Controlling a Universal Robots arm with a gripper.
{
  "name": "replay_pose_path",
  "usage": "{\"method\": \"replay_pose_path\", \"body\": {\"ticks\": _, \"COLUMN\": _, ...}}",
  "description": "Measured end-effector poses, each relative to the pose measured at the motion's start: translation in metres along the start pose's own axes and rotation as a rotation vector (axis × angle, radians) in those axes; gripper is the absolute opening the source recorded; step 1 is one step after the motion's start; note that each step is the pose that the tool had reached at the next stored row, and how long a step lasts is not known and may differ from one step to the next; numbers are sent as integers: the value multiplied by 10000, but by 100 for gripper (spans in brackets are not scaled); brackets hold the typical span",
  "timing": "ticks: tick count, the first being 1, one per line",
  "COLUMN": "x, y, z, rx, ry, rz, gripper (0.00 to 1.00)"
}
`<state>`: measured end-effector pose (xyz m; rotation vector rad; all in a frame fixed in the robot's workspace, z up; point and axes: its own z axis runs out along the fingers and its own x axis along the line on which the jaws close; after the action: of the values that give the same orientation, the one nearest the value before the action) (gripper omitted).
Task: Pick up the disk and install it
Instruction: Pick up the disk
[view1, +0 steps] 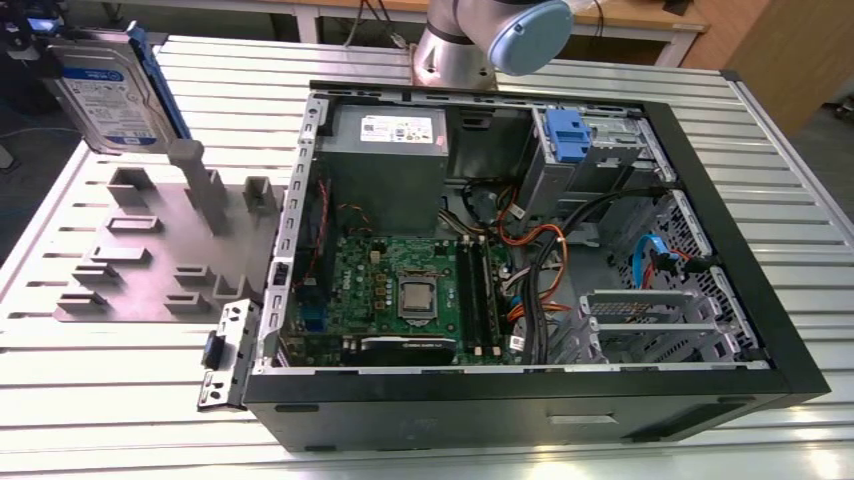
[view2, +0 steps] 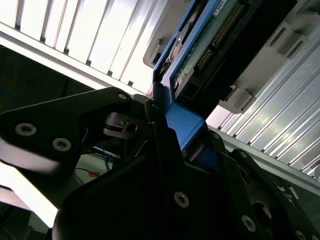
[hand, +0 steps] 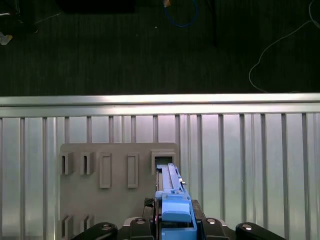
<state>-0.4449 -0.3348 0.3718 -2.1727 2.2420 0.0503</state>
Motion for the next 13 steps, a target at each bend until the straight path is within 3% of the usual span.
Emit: {"method": "replay_pose_path", "body": {"ticks": 13, "x": -1, "y": 0, "z": -37, "rx": -4, "ry": 2, "rz": 0, "gripper": 37}}
